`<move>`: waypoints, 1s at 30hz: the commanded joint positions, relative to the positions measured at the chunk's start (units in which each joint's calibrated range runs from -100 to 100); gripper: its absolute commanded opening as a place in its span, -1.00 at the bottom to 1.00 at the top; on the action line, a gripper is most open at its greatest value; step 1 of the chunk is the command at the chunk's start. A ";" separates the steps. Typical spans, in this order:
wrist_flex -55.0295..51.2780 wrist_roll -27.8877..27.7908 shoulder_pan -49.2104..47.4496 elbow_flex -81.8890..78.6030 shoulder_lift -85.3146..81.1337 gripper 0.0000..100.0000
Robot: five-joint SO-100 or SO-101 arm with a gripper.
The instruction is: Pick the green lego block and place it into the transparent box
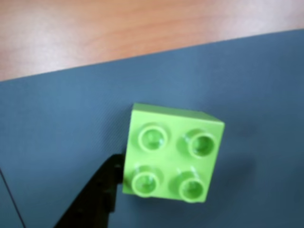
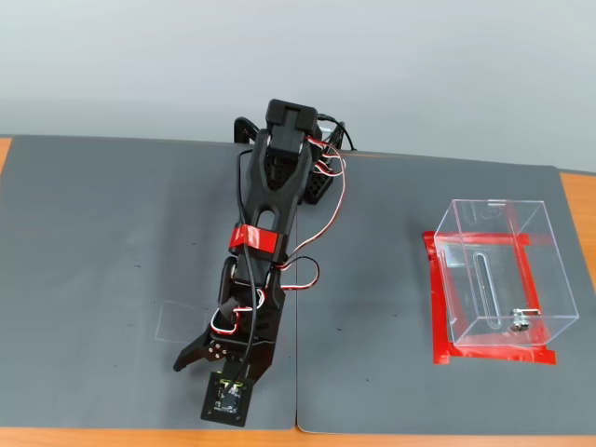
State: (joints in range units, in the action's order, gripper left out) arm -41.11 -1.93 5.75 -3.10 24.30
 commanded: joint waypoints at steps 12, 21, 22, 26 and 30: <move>0.49 -0.13 -0.19 1.61 0.16 -0.13; -0.30 -0.18 -0.19 5.77 2.96 -0.23; -0.30 -0.18 -0.19 5.77 2.96 -0.26; -0.30 -0.18 -0.34 5.77 2.96 -0.38; -0.30 -0.23 -0.34 5.86 2.96 -0.45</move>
State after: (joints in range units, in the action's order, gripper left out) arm -41.11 -2.22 5.67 0.04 27.87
